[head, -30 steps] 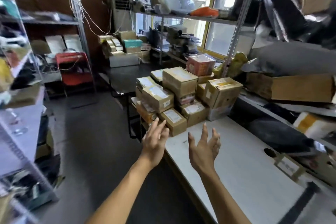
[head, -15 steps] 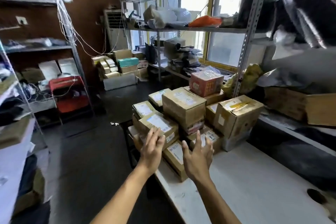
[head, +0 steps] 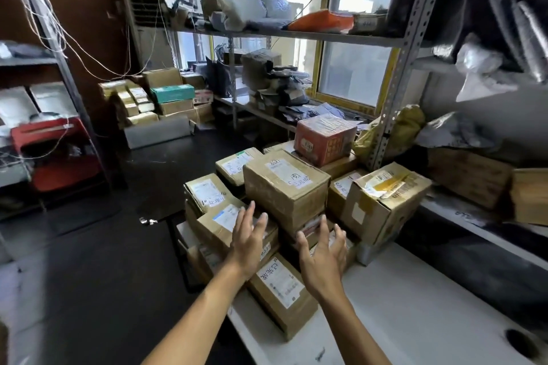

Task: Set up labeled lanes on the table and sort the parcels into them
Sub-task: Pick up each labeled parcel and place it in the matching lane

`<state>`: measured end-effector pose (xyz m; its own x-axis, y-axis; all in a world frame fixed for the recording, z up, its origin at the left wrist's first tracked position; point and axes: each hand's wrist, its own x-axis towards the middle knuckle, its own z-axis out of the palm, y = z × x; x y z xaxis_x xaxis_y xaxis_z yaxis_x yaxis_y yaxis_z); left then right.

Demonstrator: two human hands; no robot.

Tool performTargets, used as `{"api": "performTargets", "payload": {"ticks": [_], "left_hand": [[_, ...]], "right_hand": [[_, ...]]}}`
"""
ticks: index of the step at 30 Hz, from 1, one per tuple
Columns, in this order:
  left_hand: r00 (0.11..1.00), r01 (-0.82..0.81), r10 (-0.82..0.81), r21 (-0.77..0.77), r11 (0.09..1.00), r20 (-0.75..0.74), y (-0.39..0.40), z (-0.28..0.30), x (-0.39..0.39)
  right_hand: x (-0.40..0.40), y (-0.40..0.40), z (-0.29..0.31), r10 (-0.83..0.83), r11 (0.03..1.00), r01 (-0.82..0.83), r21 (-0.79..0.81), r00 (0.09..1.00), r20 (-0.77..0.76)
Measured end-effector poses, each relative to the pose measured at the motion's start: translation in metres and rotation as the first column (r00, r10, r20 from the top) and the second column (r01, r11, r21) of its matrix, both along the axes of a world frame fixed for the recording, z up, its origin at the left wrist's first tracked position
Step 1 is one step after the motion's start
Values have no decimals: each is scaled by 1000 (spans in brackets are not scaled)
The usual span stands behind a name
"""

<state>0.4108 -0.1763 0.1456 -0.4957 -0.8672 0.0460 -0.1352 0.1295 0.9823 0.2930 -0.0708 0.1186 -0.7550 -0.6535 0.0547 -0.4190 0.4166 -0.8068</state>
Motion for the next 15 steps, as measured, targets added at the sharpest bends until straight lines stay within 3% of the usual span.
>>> {"api": "performTargets", "payload": {"ticks": [6, 15], "left_hand": [[995, 91, -90, 29, 995, -33, -67, -10, -32], [979, 187, -179, -79, 979, 101, -165, 8, -66]], "right_hand": [[-21, -55, -2, -86, 996, 86, 15, 996, -17], [-39, -140, 17, -269, 963, 268, -29, 963, -23]]}}
